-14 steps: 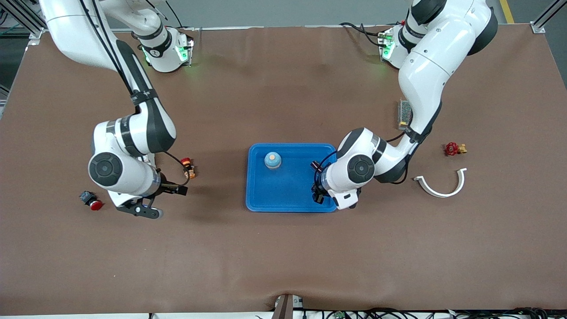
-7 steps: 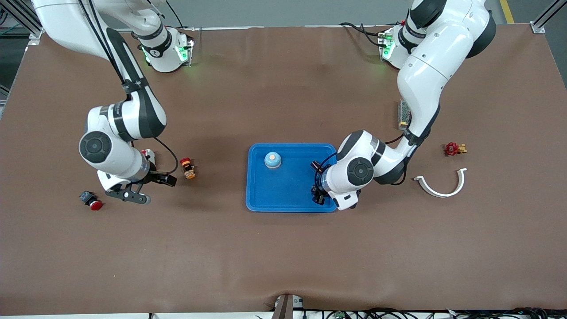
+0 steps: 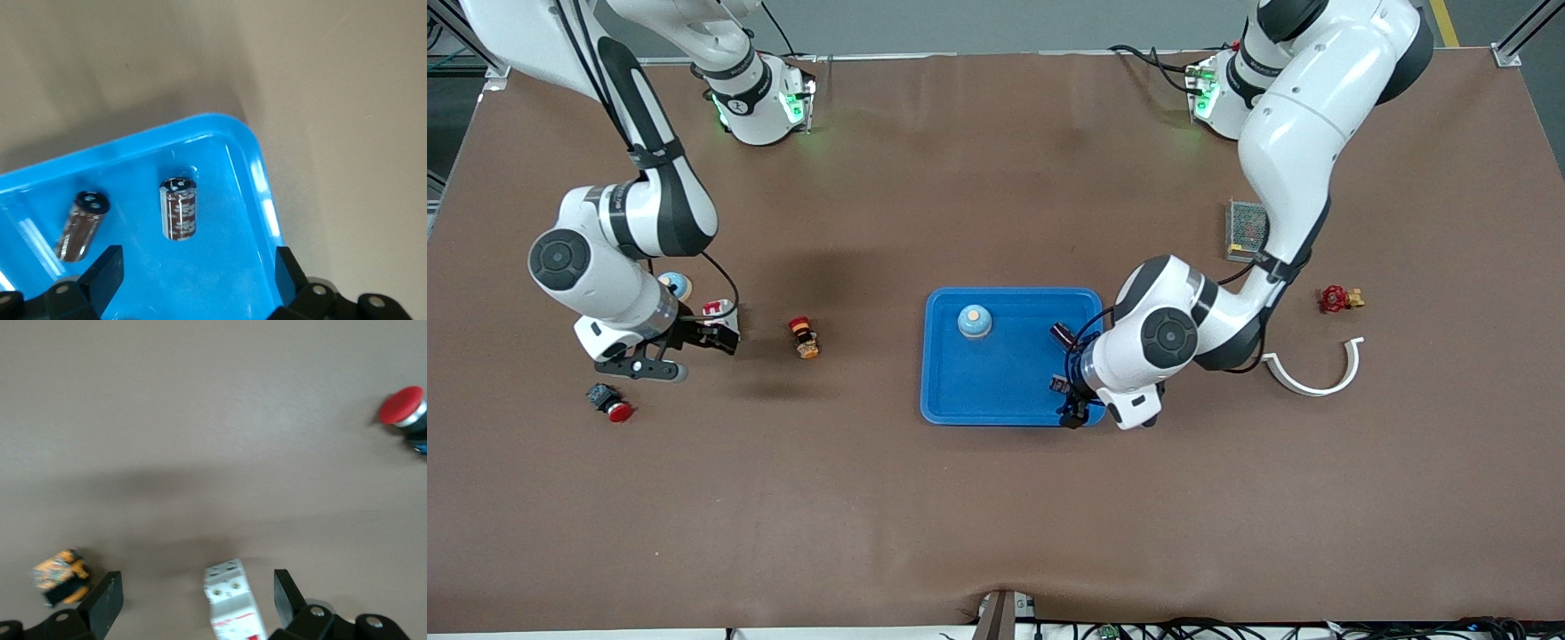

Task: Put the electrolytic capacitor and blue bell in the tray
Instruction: 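Return the left arm to rest while the right gripper grasps the bell, then lift the second blue bell and carry it toward the tray with the right gripper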

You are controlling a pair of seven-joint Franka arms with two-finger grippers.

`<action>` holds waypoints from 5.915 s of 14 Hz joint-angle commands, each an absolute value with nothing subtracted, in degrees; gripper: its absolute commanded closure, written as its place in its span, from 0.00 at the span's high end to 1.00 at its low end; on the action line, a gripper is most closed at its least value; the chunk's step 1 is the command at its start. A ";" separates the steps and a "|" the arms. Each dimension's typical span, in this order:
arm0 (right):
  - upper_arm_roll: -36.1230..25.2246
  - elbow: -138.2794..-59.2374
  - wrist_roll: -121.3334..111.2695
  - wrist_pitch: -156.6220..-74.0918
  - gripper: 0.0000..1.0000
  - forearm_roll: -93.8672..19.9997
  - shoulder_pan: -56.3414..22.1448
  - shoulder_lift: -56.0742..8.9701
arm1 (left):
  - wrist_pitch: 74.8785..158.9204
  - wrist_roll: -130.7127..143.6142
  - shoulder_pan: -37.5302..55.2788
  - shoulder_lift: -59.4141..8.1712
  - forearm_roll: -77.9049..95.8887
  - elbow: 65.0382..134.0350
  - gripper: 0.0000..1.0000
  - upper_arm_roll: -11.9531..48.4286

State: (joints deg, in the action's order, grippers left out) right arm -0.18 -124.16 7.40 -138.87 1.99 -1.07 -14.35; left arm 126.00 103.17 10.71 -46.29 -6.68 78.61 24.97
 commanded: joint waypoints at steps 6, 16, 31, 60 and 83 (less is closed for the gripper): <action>1.32 -137.88 -4.73 -152.20 1.00 2.37 9.56 -10.20 | 111.81 90.20 8.44 -32.80 -10.81 79.80 1.00 24.61; 1.41 -148.18 -12.39 -168.13 1.00 2.02 16.96 -12.56 | 97.56 50.67 -5.44 -18.82 -10.64 79.80 1.00 24.87; 2.02 -150.38 -17.49 -168.84 1.00 1.23 21.80 -13.89 | 85.96 16.64 -13.45 -7.57 -9.41 80.24 1.00 24.26; 5.27 -151.96 -25.65 -168.14 0.00 -3.25 22.59 -13.89 | 84.11 8.88 0.97 4.04 -0.70 90.35 1.00 3.96; 10.90 -114.09 5.84 -119.88 0.00 -10.73 3.46 -9.40 | 85.25 9.05 1.05 3.43 -0.79 90.00 1.00 4.04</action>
